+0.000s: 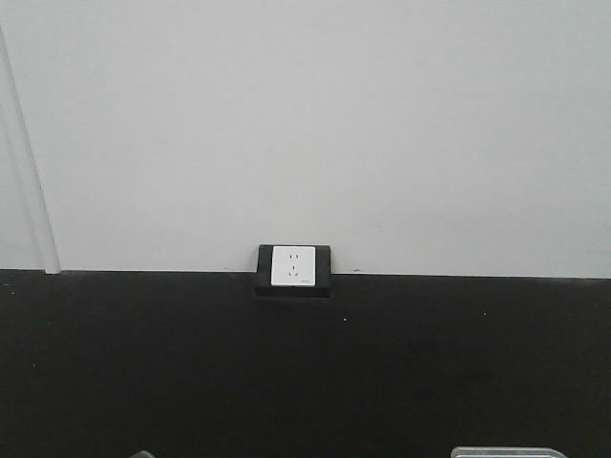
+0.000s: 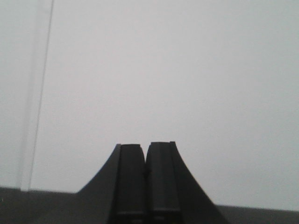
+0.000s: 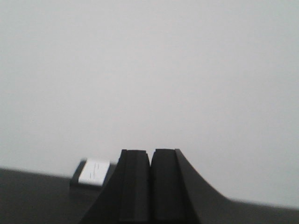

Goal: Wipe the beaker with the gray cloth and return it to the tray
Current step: 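Grasp the gray cloth with the left gripper and lift it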

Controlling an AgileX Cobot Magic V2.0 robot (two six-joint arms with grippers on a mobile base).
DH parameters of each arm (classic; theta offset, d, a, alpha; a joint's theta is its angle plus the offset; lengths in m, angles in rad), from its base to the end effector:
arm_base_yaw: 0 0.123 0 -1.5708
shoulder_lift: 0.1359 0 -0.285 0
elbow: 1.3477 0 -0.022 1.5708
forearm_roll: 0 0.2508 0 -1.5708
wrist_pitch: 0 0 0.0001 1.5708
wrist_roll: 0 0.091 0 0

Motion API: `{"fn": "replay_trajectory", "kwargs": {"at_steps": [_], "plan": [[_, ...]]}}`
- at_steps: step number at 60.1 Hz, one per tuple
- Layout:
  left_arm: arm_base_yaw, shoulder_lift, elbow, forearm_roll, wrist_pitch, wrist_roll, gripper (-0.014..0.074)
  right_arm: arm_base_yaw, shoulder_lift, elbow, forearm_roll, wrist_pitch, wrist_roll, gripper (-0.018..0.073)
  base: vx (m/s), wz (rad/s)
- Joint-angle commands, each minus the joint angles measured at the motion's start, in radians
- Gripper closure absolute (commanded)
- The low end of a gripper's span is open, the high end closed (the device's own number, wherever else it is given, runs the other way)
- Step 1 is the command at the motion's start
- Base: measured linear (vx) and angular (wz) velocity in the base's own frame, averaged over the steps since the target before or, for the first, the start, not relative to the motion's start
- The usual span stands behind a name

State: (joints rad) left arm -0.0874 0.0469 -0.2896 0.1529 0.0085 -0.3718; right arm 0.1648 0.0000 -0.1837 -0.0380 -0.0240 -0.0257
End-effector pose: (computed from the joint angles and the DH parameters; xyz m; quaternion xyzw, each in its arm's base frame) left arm 0.0361 -0.0030 0.3055 -0.0389 0.5835 -0.1234 0.8017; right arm 0.0399 0.0067 0.2763 -0.0683 0.5916 0.0409 0.8023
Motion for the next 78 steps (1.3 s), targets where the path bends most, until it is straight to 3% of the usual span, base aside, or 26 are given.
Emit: {"fn": "replay_trajectory", "kwargs": {"at_steps": [1, 12, 28, 37, 44, 56, 63, 73, 78], "plan": [[0.001, 0.122, -0.180, -0.002, -0.027, 0.064, 0.0602, -0.002, 0.080, -0.209, 0.001, -0.032, -0.030, 0.0567, 0.00, 0.00], [0.001, 0.433, -0.412, -0.002, -0.009, 0.188, 0.0602, -0.002, 0.348, -0.423, -0.017, -0.032, -0.084, 0.0567, 0.00, 0.00], [0.001, 0.663, -0.454, -0.007, -0.026, 0.178, 0.0591, -0.002, 0.593, -0.473, -0.010, -0.065, -0.107, 0.0561, 0.00, 0.00], [0.001, 0.687, -0.454, -0.007, -0.036, 0.178, 0.0519, -0.002, 0.620, -0.473, -0.010, -0.053, -0.104, 0.0505, 0.00, 0.00], [0.001, 0.687, -0.454, -0.007, -0.037, 0.178, 0.0399, -0.002, 0.620, -0.473, -0.010, -0.050, -0.104, 0.0392, 0.00, 0.00], [0.001, 0.685, -0.454, -0.007, -0.032, 0.178, 0.0128, -0.002, 0.620, -0.472, -0.010, -0.029, -0.104, 0.0010, 0.00, 0.00], [0.001, 0.685, -0.454, -0.007, -0.034, 0.181, 0.0015, -0.002, 0.620, -0.469, -0.010, -0.032, -0.106, -0.0151, 0.00, 0.00], [0.001, 0.687, -0.454, -0.016, -0.042, 0.153, -0.0017, -0.002, 0.620, -0.469, -0.005, -0.023, -0.100, -0.0163, 0.00, 0.00], [-0.005, 0.687, -0.464, -0.016, 0.044, 0.126, -0.0008, -0.003, 0.620, -0.482, 0.022, 0.046, -0.089, -0.0144, 0.00, 0.00]]}}
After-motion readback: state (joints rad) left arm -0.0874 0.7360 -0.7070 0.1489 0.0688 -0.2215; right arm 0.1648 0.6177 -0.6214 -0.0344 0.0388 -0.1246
